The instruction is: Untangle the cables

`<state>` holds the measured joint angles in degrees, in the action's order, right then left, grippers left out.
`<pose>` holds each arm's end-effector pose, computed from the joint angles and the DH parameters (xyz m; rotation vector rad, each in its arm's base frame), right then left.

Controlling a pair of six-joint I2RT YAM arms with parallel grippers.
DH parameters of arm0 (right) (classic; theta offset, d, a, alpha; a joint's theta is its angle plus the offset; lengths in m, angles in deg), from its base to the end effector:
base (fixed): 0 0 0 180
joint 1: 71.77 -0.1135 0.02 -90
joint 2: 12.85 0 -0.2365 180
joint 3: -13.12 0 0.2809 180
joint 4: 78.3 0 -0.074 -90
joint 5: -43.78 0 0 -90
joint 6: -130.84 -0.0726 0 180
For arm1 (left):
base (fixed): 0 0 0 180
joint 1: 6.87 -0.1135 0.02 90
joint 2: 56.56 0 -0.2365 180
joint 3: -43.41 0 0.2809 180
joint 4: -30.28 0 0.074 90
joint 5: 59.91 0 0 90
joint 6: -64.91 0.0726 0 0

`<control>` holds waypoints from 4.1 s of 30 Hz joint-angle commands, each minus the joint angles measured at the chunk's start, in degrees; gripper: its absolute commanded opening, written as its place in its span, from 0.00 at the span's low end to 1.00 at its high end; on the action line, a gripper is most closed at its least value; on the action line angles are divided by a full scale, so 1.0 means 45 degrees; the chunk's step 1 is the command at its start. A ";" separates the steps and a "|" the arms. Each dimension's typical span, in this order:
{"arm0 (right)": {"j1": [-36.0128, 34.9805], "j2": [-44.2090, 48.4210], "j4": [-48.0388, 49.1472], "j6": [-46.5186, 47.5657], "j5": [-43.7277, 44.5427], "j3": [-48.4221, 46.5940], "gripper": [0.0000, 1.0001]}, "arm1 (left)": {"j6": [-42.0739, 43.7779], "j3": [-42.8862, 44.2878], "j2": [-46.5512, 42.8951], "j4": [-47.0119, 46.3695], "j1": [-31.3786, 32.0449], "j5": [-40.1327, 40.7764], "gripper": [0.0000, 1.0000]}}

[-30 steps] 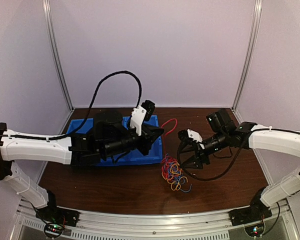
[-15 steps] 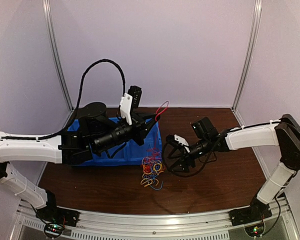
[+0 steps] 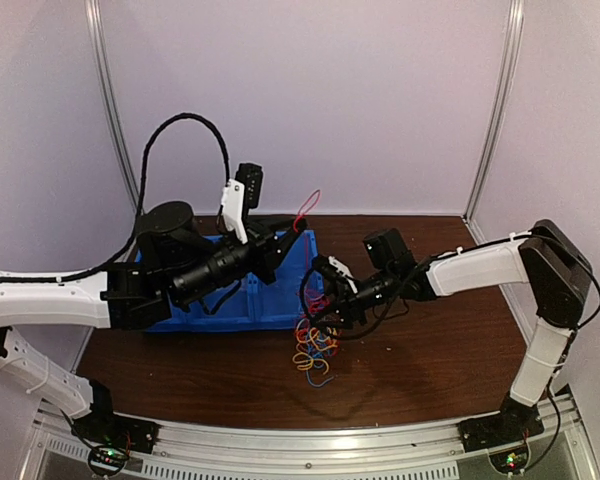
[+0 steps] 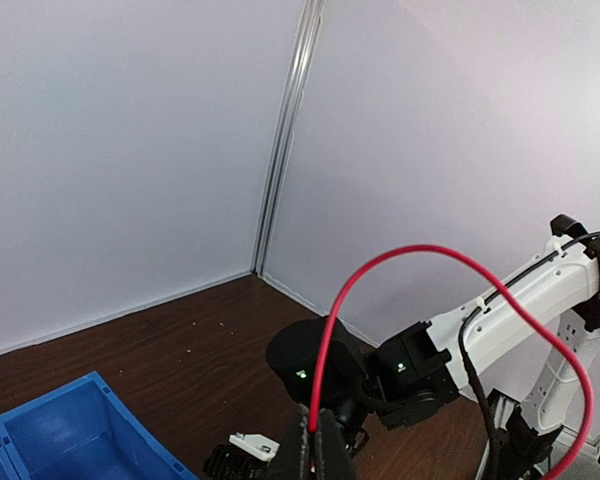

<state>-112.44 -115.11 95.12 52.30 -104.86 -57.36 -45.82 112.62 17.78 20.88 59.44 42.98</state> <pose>0.2605 0.3055 0.1273 -1.4558 1.6590 1.4175 0.1676 -0.3418 0.3269 0.4346 1.5307 -1.0426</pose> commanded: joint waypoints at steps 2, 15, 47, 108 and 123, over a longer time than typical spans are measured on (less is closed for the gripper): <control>-0.0098 -0.0846 0.0615 -0.0993 -0.0741 -0.0461 0.11 | -0.0120 -0.0130 -0.0732 -0.0286 -0.0086 0.0455 0.00; 0.0996 -0.0255 -0.1755 0.0973 0.0003 0.0817 0.00 | 0.3328 0.4447 -0.1978 0.2931 -0.0086 0.1329 0.00; 0.6699 0.1417 -0.5498 0.3853 0.1258 0.0913 0.00 | 0.6321 0.8043 -0.2712 0.3998 -0.0086 0.2267 0.00; 0.1046 -0.1176 -0.6352 0.9418 0.8850 -0.2238 0.26 | 0.0739 -0.1560 -0.7772 0.4116 -0.0086 0.3448 0.00; 0.5304 0.0821 -0.6692 1.0312 0.8789 0.0413 0.02 | 0.4951 0.4155 -0.7871 0.6797 -0.0087 0.5289 0.00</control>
<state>-93.40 -112.68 68.63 96.91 -68.31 -57.82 -31.46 123.62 -16.88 53.05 59.59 62.47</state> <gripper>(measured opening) 0.028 0.008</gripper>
